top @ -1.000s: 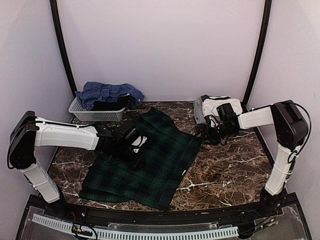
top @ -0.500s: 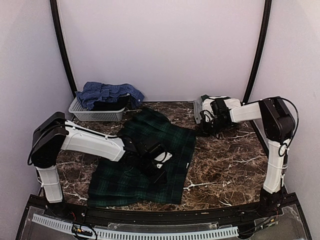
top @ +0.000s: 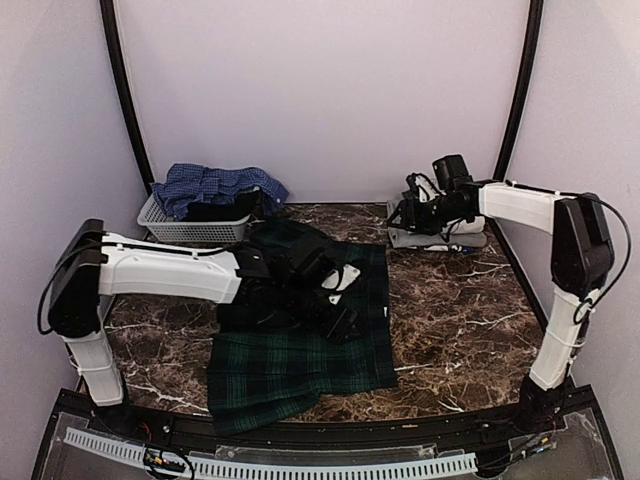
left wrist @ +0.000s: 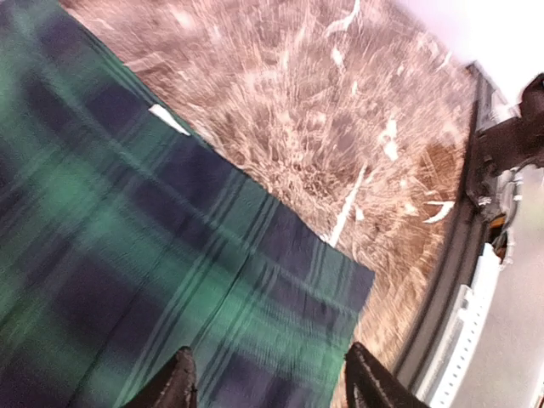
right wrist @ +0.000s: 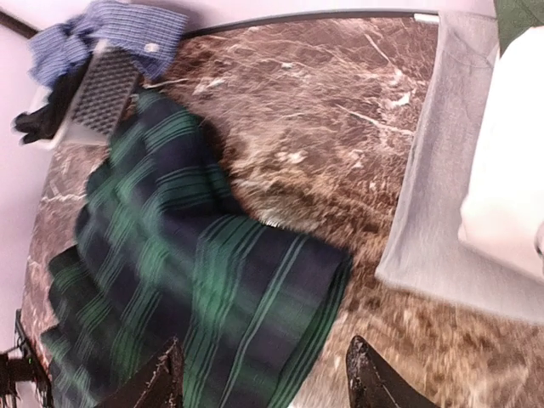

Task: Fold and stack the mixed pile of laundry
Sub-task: Flatten out the crumpled skirt at the center of the board, then pick up the flattened skirt from the center of the board.

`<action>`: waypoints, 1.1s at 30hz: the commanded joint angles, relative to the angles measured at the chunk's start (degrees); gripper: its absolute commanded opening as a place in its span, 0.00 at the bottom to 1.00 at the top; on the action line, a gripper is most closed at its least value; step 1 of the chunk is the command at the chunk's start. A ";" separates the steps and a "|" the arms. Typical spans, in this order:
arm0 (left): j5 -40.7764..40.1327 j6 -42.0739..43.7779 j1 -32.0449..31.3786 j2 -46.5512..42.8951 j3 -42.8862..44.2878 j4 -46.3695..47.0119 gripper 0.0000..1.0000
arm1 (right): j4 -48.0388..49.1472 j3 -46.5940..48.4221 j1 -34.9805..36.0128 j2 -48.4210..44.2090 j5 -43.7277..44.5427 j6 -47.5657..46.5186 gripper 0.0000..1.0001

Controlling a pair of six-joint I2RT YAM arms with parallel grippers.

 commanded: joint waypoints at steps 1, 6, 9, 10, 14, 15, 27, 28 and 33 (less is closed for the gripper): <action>-3.93 -1.26 0.71 -16.99 -10.22 -6.36 0.60 | -0.89 -9.97 2.38 -15.20 -5.69 -5.10 0.62; -4.10 -6.91 -0.13 -30.10 -24.86 -13.21 0.64 | -1.05 -23.83 13.81 -28.58 -5.54 -6.95 0.61; -6.78 -11.32 -0.97 -35.95 -28.31 -19.75 0.64 | -1.10 -29.68 21.00 -31.95 -4.21 -4.38 0.60; -8.15 -14.23 -1.09 -36.25 -29.36 -20.93 0.64 | -1.16 -31.07 22.29 -31.87 -4.27 -3.30 0.60; -8.60 -21.34 0.76 -33.32 -32.99 -20.52 0.62 | 3.16 -34.41 25.68 -27.61 -5.14 -0.51 0.60; -7.62 -21.93 1.57 -32.52 -33.57 -18.46 0.62 | 4.72 -34.68 25.96 -25.85 -5.68 0.02 0.59; -6.60 -16.39 12.13 -15.38 -30.37 -5.81 0.57 | 11.08 -30.12 23.97 -5.01 -5.53 -0.12 0.55; -6.46 -16.07 12.66 -13.94 -29.98 -4.87 0.56 | 10.93 -29.77 23.23 -4.44 -5.29 -0.40 0.55; -8.93 -10.92 16.76 -12.48 -24.36 -5.62 0.56 | 6.58 -25.67 19.98 -3.70 -0.68 -4.64 0.53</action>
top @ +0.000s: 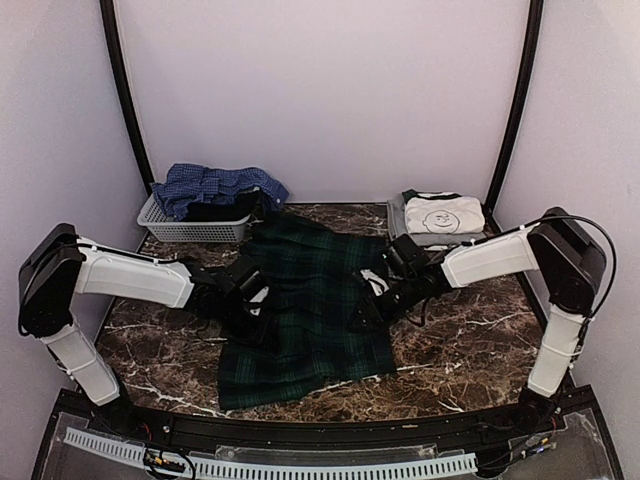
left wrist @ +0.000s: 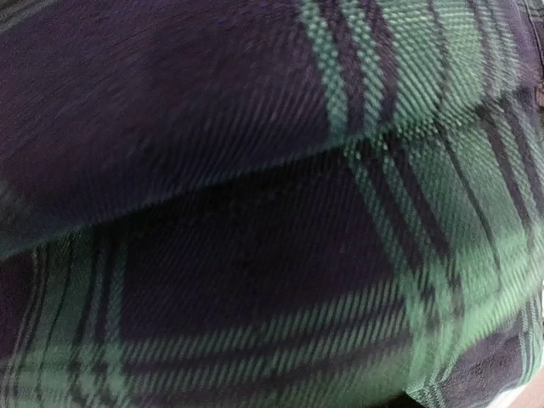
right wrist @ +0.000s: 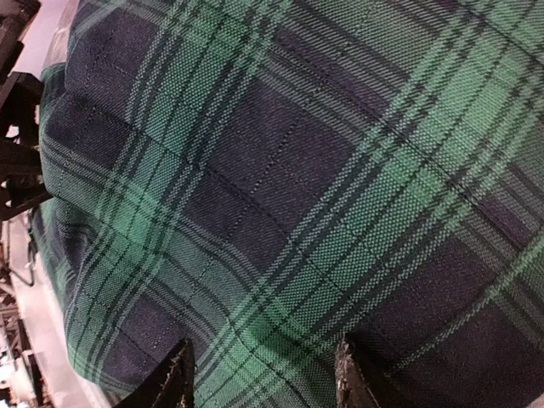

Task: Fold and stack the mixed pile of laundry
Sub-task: Pick up the flattened skirt from the center of the board.

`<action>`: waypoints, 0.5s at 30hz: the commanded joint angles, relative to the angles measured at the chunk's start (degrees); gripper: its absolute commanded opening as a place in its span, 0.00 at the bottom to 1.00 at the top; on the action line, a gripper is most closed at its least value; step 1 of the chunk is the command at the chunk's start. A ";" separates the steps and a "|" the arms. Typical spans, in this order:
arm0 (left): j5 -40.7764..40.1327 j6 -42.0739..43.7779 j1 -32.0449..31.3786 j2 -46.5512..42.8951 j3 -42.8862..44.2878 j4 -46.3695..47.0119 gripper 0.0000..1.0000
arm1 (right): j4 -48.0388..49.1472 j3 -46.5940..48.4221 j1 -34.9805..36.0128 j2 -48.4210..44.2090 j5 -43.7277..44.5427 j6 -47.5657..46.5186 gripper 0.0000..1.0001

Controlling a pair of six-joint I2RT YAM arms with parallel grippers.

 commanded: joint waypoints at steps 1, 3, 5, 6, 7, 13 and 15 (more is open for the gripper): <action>-2.88 6.11 3.18 1.45 4.03 -0.22 0.57 | -5.32 4.10 -2.39 0.88 7.48 -4.94 0.53; -2.71 10.76 3.35 -1.37 4.98 -1.47 0.60 | -7.12 4.72 -1.19 -3.11 8.88 -7.20 0.55; -1.79 13.69 2.19 -6.36 4.03 -2.32 0.63 | -7.99 3.50 1.71 -9.08 11.05 -8.96 0.57; -1.62 14.76 1.18 -10.29 3.30 -2.33 0.64 | -8.01 2.44 3.77 -12.01 12.40 -9.69 0.58; -1.68 16.97 -1.38 -12.22 1.43 -2.31 0.66 | -8.09 1.05 5.90 -14.70 13.67 -10.51 0.59; -3.74 21.21 -12.96 -21.15 -4.32 -6.60 0.68 | -9.96 -5.82 16.66 -21.82 23.05 -16.62 0.59; -2.72 21.84 -14.78 -22.15 -5.18 -6.18 0.67 | -10.56 -6.28 19.49 -21.81 27.24 -19.67 0.58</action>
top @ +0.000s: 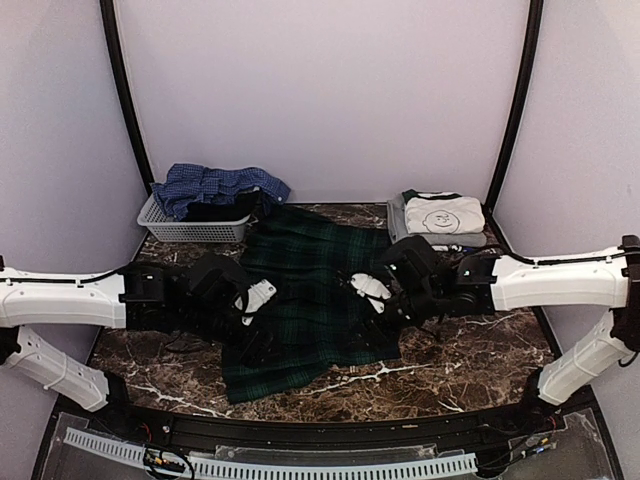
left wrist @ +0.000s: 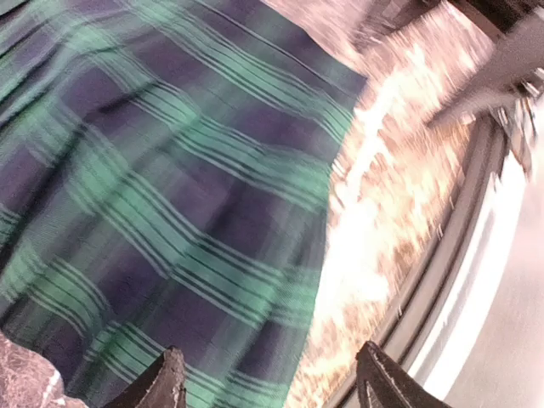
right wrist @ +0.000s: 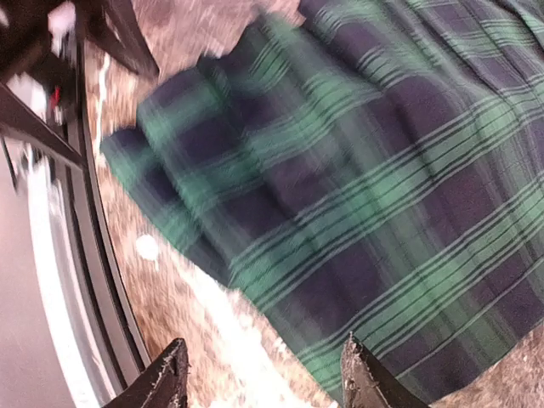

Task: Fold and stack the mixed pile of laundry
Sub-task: Pick up the flattened skirt from the center of the board.

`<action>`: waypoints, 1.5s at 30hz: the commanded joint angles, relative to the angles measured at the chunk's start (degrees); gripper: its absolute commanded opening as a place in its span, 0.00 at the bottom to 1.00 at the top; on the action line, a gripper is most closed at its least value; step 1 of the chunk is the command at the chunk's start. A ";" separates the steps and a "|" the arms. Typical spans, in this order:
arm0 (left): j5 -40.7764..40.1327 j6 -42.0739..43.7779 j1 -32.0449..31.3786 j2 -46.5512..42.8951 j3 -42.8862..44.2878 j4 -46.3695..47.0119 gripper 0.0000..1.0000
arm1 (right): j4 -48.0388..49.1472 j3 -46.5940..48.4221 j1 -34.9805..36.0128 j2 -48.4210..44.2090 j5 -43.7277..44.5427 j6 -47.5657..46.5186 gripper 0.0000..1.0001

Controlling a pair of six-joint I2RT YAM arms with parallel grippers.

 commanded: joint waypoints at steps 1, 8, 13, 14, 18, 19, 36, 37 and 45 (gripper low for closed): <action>-0.59 4.40 -3.37 -1.17 -3.54 -4.10 0.67 | -4.06 -2.99 4.46 1.19 11.53 -7.61 0.57; -8.36 9.66 -4.65 -5.61 -0.12 -6.35 0.67 | -12.02 -2.28 8.80 6.64 23.74 -14.17 0.53; -9.29 17.32 -4.64 -7.05 -0.79 -4.91 0.67 | -14.16 -2.53 8.64 8.49 24.66 -16.29 0.51; -9.28 18.24 -4.64 -7.07 -0.82 -4.97 0.67 | -14.13 -2.61 8.65 9.10 24.83 -16.35 0.50; -7.62 23.95 -5.32 -7.14 -1.50 -5.80 0.65 | -12.65 -4.67 8.47 12.55 26.99 -17.47 0.48; -8.16 25.76 -6.35 -7.15 -2.04 -6.12 0.65 | -11.92 -5.34 8.16 13.34 27.07 -17.80 0.47; -9.93 31.82 -19.14 2.55 -2.41 -15.98 0.66 | -7.66 -4.09 7.88 19.03 30.01 -16.35 0.00; -10.22 31.72 -19.45 3.88 -2.33 -15.74 0.67 | -7.86 -3.77 7.83 18.51 29.87 -16.05 0.00; -21.86 27.15 -20.38 16.77 1.08 -13.73 0.75 | -9.30 -3.12 7.96 16.95 29.41 -14.05 0.00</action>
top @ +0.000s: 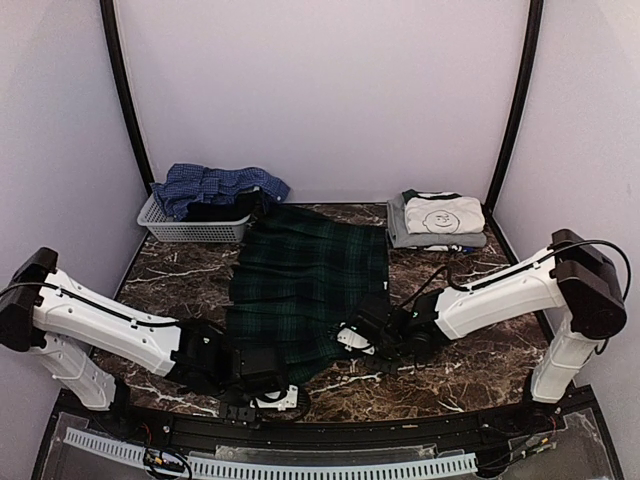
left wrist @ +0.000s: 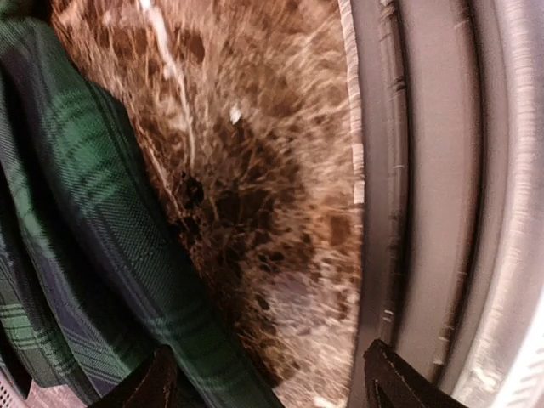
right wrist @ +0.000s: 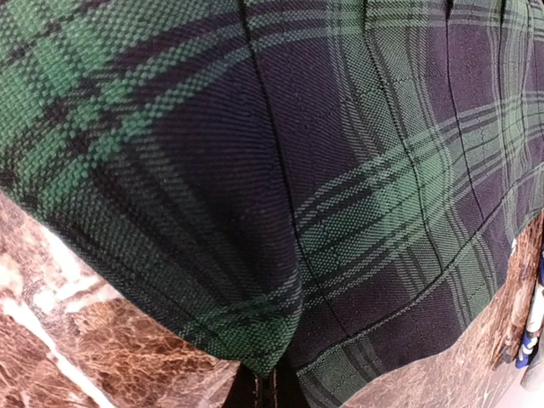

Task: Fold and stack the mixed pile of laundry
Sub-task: Pick up the flattened skirt from the center of the board.

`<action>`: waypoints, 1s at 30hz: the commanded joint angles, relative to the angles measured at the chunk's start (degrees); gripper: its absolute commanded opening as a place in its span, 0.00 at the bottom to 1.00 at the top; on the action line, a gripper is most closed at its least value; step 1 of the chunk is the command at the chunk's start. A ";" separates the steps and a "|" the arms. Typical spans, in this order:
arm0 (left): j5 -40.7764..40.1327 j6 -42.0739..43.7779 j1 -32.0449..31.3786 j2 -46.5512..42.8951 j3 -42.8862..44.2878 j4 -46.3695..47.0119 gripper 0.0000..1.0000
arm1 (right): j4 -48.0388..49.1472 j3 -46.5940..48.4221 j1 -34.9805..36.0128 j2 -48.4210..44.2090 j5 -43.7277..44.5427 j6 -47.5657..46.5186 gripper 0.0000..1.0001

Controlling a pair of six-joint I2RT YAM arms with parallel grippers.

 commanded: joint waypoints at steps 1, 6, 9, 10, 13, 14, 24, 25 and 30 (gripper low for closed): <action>-10.08 -3.87 0.00 6.71 2.17 -0.42 0.75 | -6.54 -1.37 -0.06 0.24 -2.85 1.99 0.00; -17.74 -6.09 0.61 11.24 2.28 -0.44 0.76 | -6.62 -1.75 0.08 -0.68 -2.74 1.74 0.00; -20.75 -7.07 2.45 9.40 1.50 -0.08 0.68 | -6.74 -1.70 0.09 -1.27 -2.23 1.81 0.00; -21.50 -7.20 3.18 8.41 1.02 0.13 0.64 | -6.72 -1.69 0.09 -1.68 -2.24 1.84 0.00; -21.61 -6.63 4.86 1.66 -0.66 0.61 0.28 | -6.72 -1.53 0.10 -2.67 -2.36 1.88 0.00; -21.04 -5.92 5.58 0.11 -1.81 0.94 0.19 | -6.80 -1.40 0.11 -3.05 -2.23 1.98 0.00; -20.31 -4.29 7.68 -20.03 -0.10 -1.78 0.00 | -15.63 7.70 2.63 -9.16 -3.39 5.41 0.00; -21.06 -4.27 7.67 -20.45 1.10 -3.44 0.00 | -17.36 9.11 3.57 -9.25 -3.27 6.06 0.00; -25.01 -7.53 7.67 -23.47 5.10 -10.68 0.00 | -25.68 14.89 8.21 -8.35 -3.00 10.34 0.00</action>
